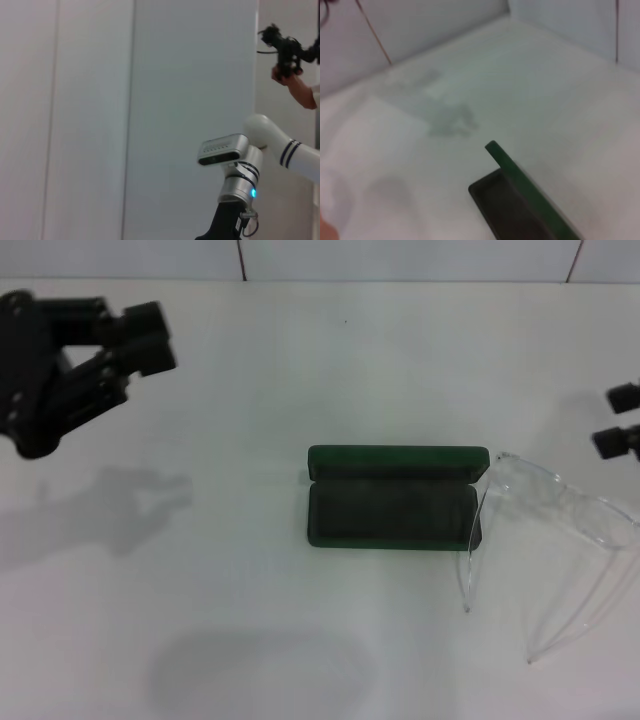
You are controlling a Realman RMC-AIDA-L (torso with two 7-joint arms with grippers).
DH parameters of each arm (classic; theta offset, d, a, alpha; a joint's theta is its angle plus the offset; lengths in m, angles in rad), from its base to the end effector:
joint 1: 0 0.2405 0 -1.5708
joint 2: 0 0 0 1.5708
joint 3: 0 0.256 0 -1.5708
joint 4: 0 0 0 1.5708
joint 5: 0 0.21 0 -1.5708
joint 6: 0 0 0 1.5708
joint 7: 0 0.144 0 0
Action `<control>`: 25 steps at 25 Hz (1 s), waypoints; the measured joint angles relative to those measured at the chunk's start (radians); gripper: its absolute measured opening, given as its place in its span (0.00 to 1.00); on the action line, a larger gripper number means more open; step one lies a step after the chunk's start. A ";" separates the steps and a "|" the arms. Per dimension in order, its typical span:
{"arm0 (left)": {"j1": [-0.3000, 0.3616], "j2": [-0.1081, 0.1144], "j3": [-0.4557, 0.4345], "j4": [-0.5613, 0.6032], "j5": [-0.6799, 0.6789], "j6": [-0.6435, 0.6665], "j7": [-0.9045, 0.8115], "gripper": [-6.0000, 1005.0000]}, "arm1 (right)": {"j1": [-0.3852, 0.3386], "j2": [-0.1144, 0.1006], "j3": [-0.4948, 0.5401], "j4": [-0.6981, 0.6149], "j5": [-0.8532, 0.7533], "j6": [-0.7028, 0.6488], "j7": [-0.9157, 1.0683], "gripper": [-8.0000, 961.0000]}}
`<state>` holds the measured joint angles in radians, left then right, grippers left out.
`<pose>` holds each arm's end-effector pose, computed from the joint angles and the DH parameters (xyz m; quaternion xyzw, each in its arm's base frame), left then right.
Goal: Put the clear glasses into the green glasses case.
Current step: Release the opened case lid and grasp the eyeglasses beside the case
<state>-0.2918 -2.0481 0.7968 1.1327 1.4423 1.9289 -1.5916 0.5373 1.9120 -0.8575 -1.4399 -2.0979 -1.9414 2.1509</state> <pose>-0.2085 0.2736 0.1083 -0.9017 -0.0748 -0.4113 0.1107 0.1847 0.3284 0.1339 -0.9659 0.2312 0.0383 0.1098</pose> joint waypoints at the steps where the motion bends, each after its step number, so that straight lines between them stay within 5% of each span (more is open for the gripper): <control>1: 0.005 0.004 -0.003 -0.030 -0.005 0.002 0.028 0.20 | 0.048 -0.006 -0.030 -0.012 -0.048 -0.016 0.057 0.71; 4: 0.010 0.014 -0.008 -0.092 -0.014 0.003 0.082 0.20 | 0.181 -0.011 -0.139 -0.022 -0.215 -0.069 0.163 0.70; 8: 0.004 0.016 -0.015 -0.130 -0.016 0.005 0.114 0.20 | 0.261 0.003 -0.223 -0.015 -0.364 -0.091 0.198 0.69; 10: 0.004 0.012 -0.015 -0.141 -0.016 0.006 0.128 0.20 | 0.294 0.050 -0.288 0.018 -0.510 -0.068 0.202 0.69; 16: 0.017 0.011 -0.016 -0.173 -0.017 0.007 0.149 0.20 | 0.305 0.092 -0.388 0.117 -0.598 0.053 0.200 0.67; 25: -0.008 0.020 -0.015 -0.233 -0.011 0.008 0.173 0.20 | 0.288 0.109 -0.448 0.249 -0.603 0.202 0.206 0.65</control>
<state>-0.3000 -2.0284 0.7822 0.8992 1.4314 1.9368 -1.4183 0.8253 2.0211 -1.3058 -1.1910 -2.7012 -1.7396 2.3567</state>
